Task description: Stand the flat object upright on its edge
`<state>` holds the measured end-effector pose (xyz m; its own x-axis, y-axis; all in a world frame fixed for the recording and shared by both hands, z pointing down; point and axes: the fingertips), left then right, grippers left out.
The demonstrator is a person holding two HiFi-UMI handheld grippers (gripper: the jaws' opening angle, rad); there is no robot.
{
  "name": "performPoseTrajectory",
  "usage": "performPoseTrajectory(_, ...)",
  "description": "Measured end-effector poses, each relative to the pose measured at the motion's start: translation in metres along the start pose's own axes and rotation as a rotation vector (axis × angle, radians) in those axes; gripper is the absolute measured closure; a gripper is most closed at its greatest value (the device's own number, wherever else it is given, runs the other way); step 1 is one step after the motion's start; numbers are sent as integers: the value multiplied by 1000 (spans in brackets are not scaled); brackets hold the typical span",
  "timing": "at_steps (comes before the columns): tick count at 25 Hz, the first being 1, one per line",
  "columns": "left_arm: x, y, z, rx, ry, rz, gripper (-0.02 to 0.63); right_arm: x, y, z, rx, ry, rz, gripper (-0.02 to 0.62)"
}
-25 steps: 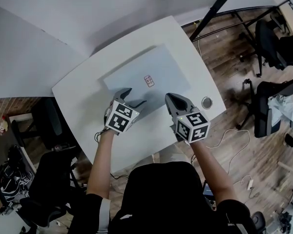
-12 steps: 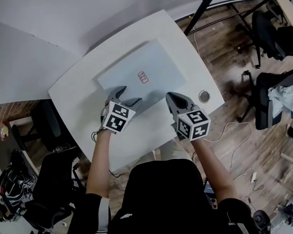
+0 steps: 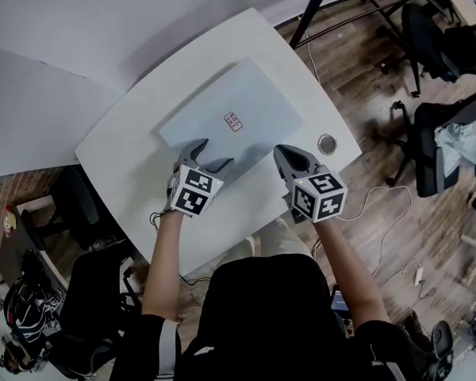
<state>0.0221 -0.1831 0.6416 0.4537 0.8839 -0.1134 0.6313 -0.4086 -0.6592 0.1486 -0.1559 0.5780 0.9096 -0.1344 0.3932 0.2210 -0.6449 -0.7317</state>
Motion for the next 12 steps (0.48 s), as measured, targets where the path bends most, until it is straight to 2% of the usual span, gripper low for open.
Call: performPoseTrajectory(12, 46, 7, -11, 3, -50, -65, 282, 30, -35, 44, 8, -60, -99, 555)
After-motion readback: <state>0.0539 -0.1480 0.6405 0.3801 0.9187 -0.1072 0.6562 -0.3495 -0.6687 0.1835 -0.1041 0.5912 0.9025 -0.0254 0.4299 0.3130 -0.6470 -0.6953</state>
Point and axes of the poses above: the fingertips, and each gripper's own axes: z backward along the fingers, x to its right, y out of its top, and after that the axes turned 1 degree about -y, right-handed
